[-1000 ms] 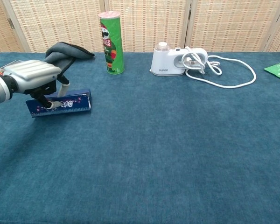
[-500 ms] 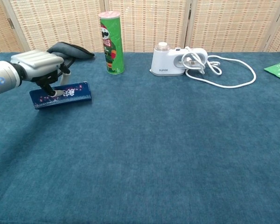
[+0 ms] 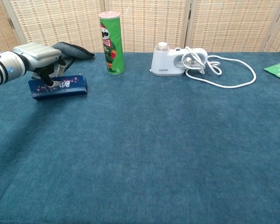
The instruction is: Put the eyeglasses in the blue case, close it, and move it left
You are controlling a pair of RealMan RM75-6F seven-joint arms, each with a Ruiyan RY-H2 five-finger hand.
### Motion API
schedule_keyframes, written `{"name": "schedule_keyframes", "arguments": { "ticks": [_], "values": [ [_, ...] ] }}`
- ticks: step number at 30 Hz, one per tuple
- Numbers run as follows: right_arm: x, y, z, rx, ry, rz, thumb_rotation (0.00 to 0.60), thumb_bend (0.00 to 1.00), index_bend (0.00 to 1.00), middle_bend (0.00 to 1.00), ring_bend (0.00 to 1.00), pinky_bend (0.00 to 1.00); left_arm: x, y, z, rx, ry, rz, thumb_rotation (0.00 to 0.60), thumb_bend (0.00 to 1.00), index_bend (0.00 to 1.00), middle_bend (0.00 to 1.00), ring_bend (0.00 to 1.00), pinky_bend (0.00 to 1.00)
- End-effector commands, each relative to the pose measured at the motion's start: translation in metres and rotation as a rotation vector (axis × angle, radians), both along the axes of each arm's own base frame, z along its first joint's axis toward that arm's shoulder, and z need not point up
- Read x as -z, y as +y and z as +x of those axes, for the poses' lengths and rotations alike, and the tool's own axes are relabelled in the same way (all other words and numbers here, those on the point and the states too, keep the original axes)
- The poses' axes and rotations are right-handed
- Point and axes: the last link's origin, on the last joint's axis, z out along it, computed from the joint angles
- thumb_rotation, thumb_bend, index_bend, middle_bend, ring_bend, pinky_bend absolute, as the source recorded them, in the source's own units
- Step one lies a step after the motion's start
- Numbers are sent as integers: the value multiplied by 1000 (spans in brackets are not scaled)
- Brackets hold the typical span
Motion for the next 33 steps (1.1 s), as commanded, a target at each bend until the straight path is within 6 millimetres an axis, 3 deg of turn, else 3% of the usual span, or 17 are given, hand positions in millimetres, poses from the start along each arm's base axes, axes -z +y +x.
{"name": "schedule_keyframes", "arguments": {
  "ticks": [1, 10, 16, 20, 28, 33],
  "values": [
    [0, 0, 0, 1, 1, 0, 600, 269, 249, 408, 371, 259, 0, 4, 2, -4, -2, 13, 600, 390, 578, 982, 888, 944],
    [0, -1, 2, -2, 6, 2, 600, 270, 249, 408, 371, 259, 1, 21, 2, -5, 81, 60, 600, 389, 524, 980, 886, 944],
    [0, -1, 3, -1, 7, 3, 600, 269, 249, 408, 371, 259, 6, 32, -5, -39, 178, 80, 600, 383, 281, 975, 879, 941],
    [-2, 1, 3, 0, 8, -3, 600, 270, 249, 408, 371, 259, 5, 35, -13, -73, 206, 96, 600, 353, 191, 975, 878, 941],
    [-1, 1, 2, -5, 4, 0, 600, 270, 249, 408, 371, 259, 5, 32, -37, -166, 193, 102, 600, 282, 147, 963, 872, 941],
    [-3, 1, 3, -9, 7, -5, 600, 269, 249, 408, 371, 259, -4, 34, -37, -159, 159, 139, 600, 281, 147, 963, 872, 941]
  ]
}}
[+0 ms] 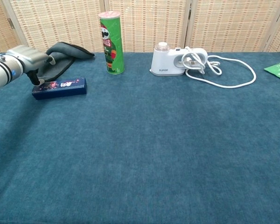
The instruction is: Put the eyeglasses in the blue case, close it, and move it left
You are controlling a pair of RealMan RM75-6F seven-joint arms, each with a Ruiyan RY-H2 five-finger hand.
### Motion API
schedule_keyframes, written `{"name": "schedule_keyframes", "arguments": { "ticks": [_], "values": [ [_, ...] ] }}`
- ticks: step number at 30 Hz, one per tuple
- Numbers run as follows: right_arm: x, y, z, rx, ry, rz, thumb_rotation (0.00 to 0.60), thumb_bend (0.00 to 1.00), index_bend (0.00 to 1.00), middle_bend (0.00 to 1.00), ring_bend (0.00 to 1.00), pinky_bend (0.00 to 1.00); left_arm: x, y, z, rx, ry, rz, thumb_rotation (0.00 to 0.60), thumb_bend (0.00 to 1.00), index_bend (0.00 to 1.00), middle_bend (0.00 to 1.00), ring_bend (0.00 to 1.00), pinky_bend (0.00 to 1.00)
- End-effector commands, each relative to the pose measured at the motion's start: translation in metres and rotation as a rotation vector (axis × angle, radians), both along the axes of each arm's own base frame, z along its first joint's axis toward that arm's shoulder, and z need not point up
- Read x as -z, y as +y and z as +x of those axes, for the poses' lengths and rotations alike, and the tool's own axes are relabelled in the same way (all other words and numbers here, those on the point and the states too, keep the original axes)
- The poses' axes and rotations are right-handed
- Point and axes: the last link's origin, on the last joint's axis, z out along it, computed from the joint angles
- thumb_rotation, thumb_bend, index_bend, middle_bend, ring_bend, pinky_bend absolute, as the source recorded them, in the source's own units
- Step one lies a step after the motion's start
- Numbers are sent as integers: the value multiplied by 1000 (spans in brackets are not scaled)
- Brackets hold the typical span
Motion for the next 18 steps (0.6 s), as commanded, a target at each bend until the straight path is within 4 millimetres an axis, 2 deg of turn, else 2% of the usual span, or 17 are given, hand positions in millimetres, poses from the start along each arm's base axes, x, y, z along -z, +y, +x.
{"name": "schedule_keyframes", "arguments": {
  "ticks": [1, 7, 12, 18],
  "values": [
    [0, 0, 1, -2, 0, 1, 600, 269, 249, 408, 371, 259, -7, 2, 2, 15, -24, 23, 600, 281, 147, 963, 872, 941],
    [3, -2, 3, -13, -5, 8, 600, 269, 249, 408, 371, 259, -16, -1, 15, 66, -143, 25, 600, 281, 147, 963, 872, 941],
    [3, -4, 4, -20, -4, 11, 600, 269, 249, 408, 371, 259, -18, -15, 27, 50, -267, -49, 600, 281, 164, 962, 872, 941],
    [3, -5, 4, -22, -3, 11, 600, 270, 249, 408, 371, 260, -18, -31, 39, 19, -292, -130, 600, 281, 193, 961, 872, 941]
  ]
}}
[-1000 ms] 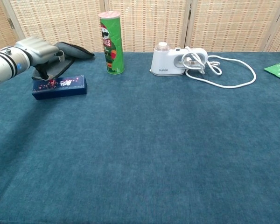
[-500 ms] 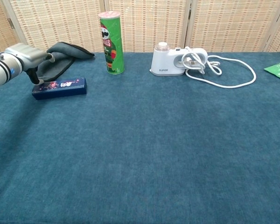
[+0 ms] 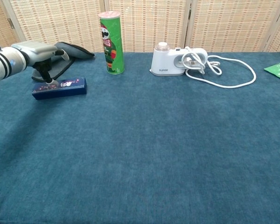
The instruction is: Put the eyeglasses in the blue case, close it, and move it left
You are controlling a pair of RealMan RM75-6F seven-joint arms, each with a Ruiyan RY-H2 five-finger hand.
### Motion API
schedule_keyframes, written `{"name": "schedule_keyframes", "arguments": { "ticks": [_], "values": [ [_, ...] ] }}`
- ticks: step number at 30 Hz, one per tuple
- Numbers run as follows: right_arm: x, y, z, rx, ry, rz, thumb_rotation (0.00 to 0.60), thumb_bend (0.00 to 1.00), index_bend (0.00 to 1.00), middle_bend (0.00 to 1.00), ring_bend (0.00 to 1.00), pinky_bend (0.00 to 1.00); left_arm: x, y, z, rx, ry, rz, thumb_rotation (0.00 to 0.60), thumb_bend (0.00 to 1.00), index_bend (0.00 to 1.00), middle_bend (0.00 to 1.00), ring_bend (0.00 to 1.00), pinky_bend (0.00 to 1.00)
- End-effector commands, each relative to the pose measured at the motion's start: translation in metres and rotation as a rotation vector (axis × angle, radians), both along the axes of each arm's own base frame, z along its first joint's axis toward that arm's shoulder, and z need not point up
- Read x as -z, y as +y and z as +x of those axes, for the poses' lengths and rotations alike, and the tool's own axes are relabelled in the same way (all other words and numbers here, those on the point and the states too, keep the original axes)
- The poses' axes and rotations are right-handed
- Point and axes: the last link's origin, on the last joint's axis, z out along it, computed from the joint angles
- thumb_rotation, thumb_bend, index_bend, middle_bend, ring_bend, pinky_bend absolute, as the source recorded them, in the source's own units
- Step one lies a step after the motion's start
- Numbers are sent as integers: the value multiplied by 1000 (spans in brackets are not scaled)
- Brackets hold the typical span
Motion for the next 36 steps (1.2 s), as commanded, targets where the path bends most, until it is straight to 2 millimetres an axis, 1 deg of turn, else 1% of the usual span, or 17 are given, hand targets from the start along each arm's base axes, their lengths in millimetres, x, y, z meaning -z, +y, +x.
{"name": "schedule_keyframes", "arguments": {
  "ticks": [1, 5, 9, 17, 21, 23, 28, 32, 36],
  "values": [
    [0, 0, 0, 1, -1, -1, 600, 270, 249, 408, 371, 260, -9, -12, 2, -30, -5, -42, 600, 281, 193, 961, 872, 941],
    [1, 0, -1, 5, -2, 1, 600, 269, 249, 408, 371, 259, -3, -19, 7, -51, -13, -79, 600, 281, 193, 961, 872, 941],
    [0, 1, -2, 7, -4, -3, 600, 269, 249, 408, 371, 259, 6, -20, 7, -65, 12, -100, 600, 281, 191, 961, 872, 942],
    [-1, 3, -4, 13, -2, -7, 600, 270, 249, 408, 371, 259, 19, -9, 2, -110, 51, -76, 600, 281, 193, 960, 872, 941],
    [-1, 3, -4, 16, -2, -7, 600, 269, 249, 408, 371, 259, 24, -5, 0, -135, 51, -74, 600, 281, 221, 960, 873, 941],
    [0, 3, -4, 16, -3, -7, 600, 269, 249, 408, 372, 260, 26, -4, 0, -143, 50, -77, 600, 281, 258, 961, 878, 942],
    [-1, 4, -5, 19, -4, -10, 600, 270, 249, 408, 371, 259, 29, -5, 3, -126, 50, -77, 600, 281, 399, 965, 887, 941],
    [-1, 4, -5, 18, -3, -10, 600, 269, 249, 408, 371, 259, 30, -9, 6, -104, 32, -87, 600, 281, 548, 970, 891, 942],
    [-1, 4, -5, 17, -5, -7, 600, 269, 249, 408, 371, 259, 29, -16, 9, -73, 19, -102, 600, 281, 586, 970, 891, 941]
  ]
}}
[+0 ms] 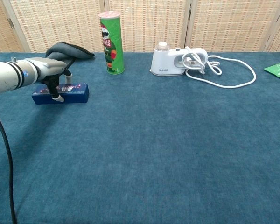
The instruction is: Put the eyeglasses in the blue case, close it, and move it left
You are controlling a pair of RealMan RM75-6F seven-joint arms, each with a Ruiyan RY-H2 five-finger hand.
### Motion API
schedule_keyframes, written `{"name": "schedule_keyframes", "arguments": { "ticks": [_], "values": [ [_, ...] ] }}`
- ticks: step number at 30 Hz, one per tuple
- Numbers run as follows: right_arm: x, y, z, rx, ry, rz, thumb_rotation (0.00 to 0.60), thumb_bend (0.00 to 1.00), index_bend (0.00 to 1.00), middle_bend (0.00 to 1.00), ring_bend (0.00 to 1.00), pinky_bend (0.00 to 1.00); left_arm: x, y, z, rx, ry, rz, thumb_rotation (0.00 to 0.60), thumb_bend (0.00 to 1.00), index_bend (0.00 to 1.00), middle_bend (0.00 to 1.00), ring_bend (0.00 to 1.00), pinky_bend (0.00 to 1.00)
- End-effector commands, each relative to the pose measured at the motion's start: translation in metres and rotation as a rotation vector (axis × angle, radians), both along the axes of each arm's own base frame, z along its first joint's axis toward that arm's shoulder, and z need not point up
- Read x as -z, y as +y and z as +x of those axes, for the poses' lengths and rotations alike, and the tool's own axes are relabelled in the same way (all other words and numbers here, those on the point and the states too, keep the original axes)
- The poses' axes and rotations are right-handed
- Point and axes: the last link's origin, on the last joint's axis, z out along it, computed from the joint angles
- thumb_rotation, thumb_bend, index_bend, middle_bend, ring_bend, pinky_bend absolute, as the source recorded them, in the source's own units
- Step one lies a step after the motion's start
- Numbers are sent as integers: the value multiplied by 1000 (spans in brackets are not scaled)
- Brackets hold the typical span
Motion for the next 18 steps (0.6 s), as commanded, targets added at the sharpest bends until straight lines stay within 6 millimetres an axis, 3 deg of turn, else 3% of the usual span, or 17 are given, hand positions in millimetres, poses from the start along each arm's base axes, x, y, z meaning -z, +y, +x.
{"name": "schedule_keyframes", "arguments": {
  "ticks": [1, 3, 7, 10, 14, 18],
  "values": [
    [0, 0, 0, -2, -1, 1, 600, 269, 249, 408, 371, 259, -2, -6, 0, 21, -10, -10, 600, 281, 586, 970, 891, 941],
    [0, 0, 1, -4, 0, 1, 600, 270, 249, 408, 371, 259, -4, -11, 0, 33, -9, -23, 600, 281, 528, 970, 891, 941],
    [0, 0, 1, -6, 1, 0, 600, 269, 249, 408, 372, 259, -8, -20, 0, 40, -22, -47, 600, 281, 210, 970, 890, 941],
    [0, 0, 2, -8, 2, -2, 600, 269, 249, 408, 372, 259, -13, -27, 1, 53, -38, -50, 600, 281, 92, 959, 880, 941],
    [0, 0, 3, -10, 2, -3, 600, 269, 249, 408, 371, 259, -23, -37, 1, 64, -82, -31, 600, 281, 41, 905, 834, 940],
    [-1, -1, 3, -12, 4, -2, 600, 269, 249, 408, 371, 264, -38, -48, -3, 70, -161, 37, 600, 281, 59, 796, 721, 913]
  ]
}}
